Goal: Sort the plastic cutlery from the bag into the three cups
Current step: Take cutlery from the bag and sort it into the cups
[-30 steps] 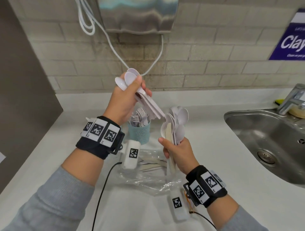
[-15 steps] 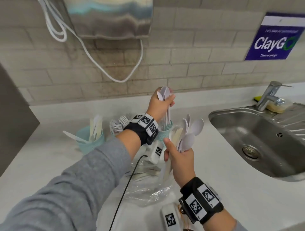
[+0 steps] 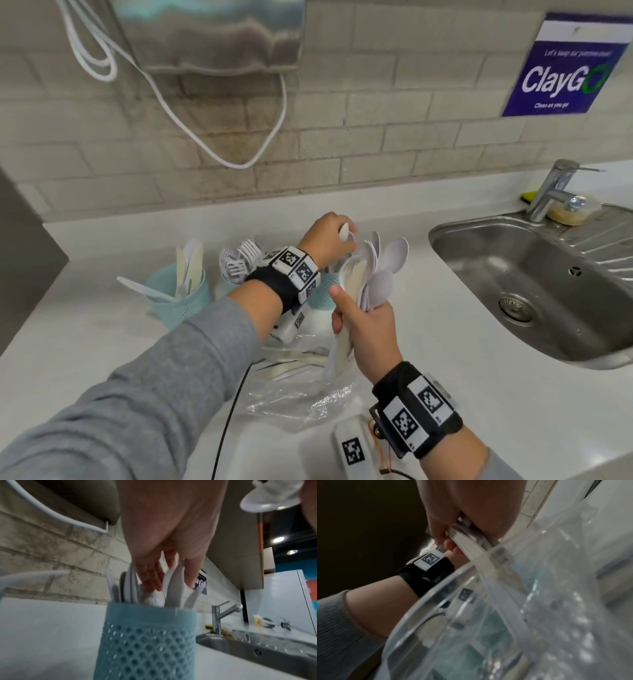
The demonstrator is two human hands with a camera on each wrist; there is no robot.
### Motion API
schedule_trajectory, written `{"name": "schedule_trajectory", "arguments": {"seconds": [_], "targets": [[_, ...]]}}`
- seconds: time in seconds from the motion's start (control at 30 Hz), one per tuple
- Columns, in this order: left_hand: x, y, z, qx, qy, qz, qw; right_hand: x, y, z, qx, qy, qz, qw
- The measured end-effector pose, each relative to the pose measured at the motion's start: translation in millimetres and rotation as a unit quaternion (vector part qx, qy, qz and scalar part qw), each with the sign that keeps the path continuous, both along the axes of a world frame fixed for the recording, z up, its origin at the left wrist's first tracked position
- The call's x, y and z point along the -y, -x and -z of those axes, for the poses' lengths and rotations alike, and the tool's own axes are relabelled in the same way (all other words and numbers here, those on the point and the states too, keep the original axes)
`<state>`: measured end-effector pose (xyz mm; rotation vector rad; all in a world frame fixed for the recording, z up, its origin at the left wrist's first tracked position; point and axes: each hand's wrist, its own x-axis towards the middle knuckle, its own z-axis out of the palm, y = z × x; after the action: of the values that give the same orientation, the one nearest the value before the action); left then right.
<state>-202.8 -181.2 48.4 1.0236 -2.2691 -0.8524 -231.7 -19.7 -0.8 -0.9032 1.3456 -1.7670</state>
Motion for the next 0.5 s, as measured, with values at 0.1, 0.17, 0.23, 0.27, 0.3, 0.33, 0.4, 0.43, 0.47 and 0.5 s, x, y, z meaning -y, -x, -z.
{"name": "schedule_trajectory", "arguments": {"seconds": [0.1,0.17,0.23,0.27,0.3,0.33,0.4,0.43,0.47,0.5], "targets": [[-1.8,-10.9,-12.9,-0.069,0.002,0.002,0.998,0.3,-0.4,-2.5,0.002,-0.001,-0.028,1.000],[-7.0,-23.2,-25.9,-0.139,-0.002,-0.019,0.990,2.2,-1.6,-3.6,0.006,0.003,-0.048,0.999],[-16.0,-41.1,-37.6,-0.172,-0.033,-0.018,0.984,5.4,-3.9,-4.4,0.001,0.008,-0.063,0.998],[-21.3,-51.3,-41.3,-0.173,-0.053,-0.008,0.983,7.6,-5.1,-4.8,-0.002,0.009,-0.066,0.998],[-27.6,-62.5,-43.1,-0.166,-0.076,0.005,0.983,9.4,-6.2,-5.6,-0.004,0.010,-0.069,0.998],[-34.1,-73.2,-42.7,-0.156,-0.100,0.022,0.983,11.2,-7.3,-6.6,-0.006,0.008,-0.071,0.997],[-44.9,-92.7,-34.8,-0.123,-0.138,0.051,0.981,14.3,-9.7,-9.4,-0.007,0.007,-0.076,0.997],[-47.8,-100.4,-28.9,-0.111,-0.150,0.061,0.981,15.7,-11.2,-11.0,-0.005,0.007,-0.080,0.997],[-49.8,-107.0,-23.2,-0.106,-0.155,0.066,0.980,17.1,-12.9,-12.1,-0.003,0.008,-0.085,0.996],[-51.2,-112.6,-18.1,-0.108,-0.154,0.066,0.980,18.3,-15.2,-13.2,0.001,0.008,-0.092,0.996]]}}
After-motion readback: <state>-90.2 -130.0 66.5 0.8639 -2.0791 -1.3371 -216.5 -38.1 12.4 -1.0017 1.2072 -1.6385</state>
